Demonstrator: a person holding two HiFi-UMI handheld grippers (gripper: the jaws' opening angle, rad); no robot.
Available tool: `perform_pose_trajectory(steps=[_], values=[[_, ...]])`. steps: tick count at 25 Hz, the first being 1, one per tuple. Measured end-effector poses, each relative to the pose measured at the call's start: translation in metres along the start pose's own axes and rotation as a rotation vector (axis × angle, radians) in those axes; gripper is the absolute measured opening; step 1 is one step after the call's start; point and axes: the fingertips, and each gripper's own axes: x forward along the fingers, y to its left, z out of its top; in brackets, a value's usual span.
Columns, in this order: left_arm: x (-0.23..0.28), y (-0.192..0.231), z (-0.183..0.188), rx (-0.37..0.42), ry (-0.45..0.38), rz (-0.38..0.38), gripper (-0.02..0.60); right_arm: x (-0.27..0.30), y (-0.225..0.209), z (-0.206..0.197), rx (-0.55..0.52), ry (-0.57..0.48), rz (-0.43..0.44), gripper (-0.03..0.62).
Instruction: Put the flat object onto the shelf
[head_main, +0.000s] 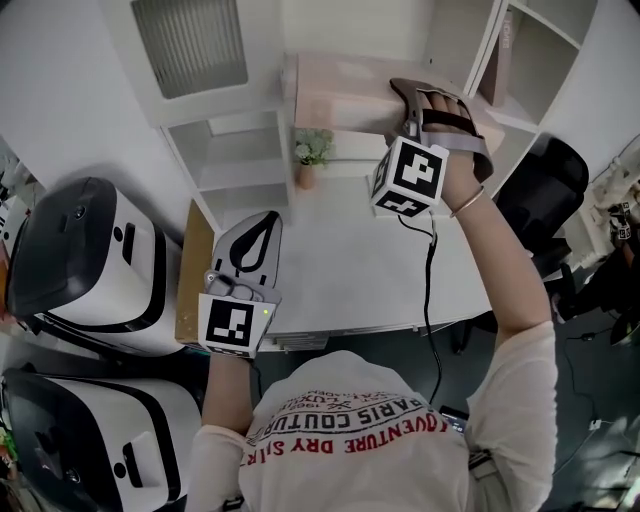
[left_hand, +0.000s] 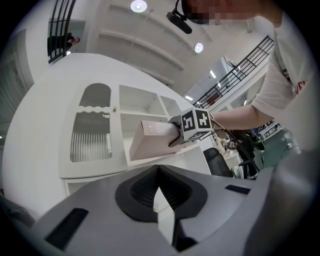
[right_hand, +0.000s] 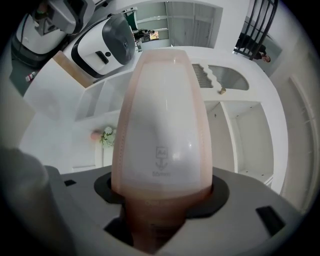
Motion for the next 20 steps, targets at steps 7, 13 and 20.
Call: perform_pose_trajectory(steps=[7, 13, 20], values=[[0.005, 0.023, -0.017, -0.009, 0.019, 0.013, 0.011, 0.031, 0.012, 0.015, -0.056, 0.018, 0.052, 0.33], [0.021, 0.03, -0.025, -0.019, 0.037, 0.035, 0.011, 0.066, 0.019, 0.016, -0.057, 0.006, 0.101, 0.334], [0.05, 0.044, -0.032, -0.021, 0.04, 0.063, 0.011, 0.101, 0.031, 0.015, -0.032, 0.007, 0.216, 0.366]])
